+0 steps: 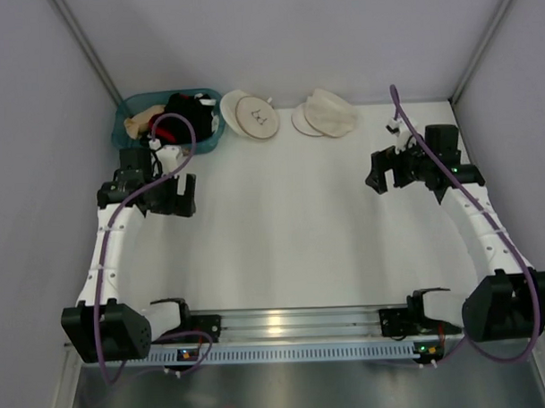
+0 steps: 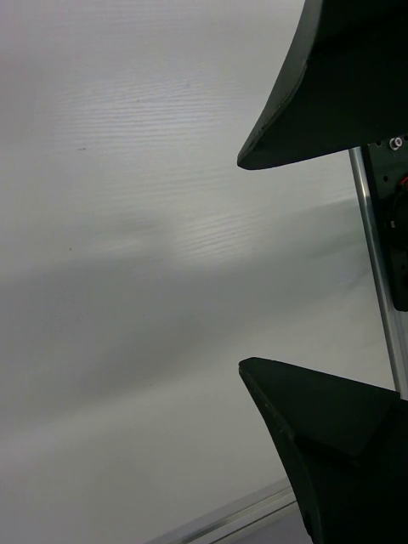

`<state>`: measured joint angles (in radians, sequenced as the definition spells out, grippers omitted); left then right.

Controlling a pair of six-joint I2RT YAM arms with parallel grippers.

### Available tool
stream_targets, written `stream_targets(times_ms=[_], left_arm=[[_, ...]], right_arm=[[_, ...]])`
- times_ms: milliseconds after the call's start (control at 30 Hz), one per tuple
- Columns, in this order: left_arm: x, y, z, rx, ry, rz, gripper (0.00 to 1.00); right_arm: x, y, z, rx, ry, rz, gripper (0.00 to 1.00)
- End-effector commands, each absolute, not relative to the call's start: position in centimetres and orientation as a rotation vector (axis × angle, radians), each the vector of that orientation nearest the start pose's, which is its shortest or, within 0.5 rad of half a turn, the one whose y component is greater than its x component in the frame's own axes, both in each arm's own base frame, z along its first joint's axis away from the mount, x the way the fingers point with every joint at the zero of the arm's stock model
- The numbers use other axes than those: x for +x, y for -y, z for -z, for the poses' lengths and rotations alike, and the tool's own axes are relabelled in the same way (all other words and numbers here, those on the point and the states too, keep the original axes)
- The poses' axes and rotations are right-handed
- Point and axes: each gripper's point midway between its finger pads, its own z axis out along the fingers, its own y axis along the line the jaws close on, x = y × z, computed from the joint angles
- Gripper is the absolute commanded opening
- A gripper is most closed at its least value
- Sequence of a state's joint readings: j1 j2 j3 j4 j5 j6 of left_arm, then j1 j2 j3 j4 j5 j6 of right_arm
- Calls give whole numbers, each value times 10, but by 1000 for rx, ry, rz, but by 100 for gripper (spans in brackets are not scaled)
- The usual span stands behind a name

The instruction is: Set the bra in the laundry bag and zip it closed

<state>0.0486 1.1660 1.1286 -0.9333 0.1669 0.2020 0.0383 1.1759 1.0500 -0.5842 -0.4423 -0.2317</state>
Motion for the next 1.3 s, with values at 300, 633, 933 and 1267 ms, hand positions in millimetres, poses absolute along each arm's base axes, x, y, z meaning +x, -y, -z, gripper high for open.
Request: stream_targets(times_ms=[300, 633, 933, 1267], left_arm=[[307, 36, -235, 222, -2366, 303, 99], [314, 63, -237, 251, -2343, 511, 99], [315, 60, -232, 225, -2339, 490, 99], [308, 53, -233, 237, -2325, 427, 99]], right_arm=[[457, -126, -245, -664, -1912, -285, 99], [558, -159, -252, -712, -1726, -239, 99], [634, -166, -218, -701, -1604, -104, 99], [628, -200, -131, -878, -1716, -155, 59]])
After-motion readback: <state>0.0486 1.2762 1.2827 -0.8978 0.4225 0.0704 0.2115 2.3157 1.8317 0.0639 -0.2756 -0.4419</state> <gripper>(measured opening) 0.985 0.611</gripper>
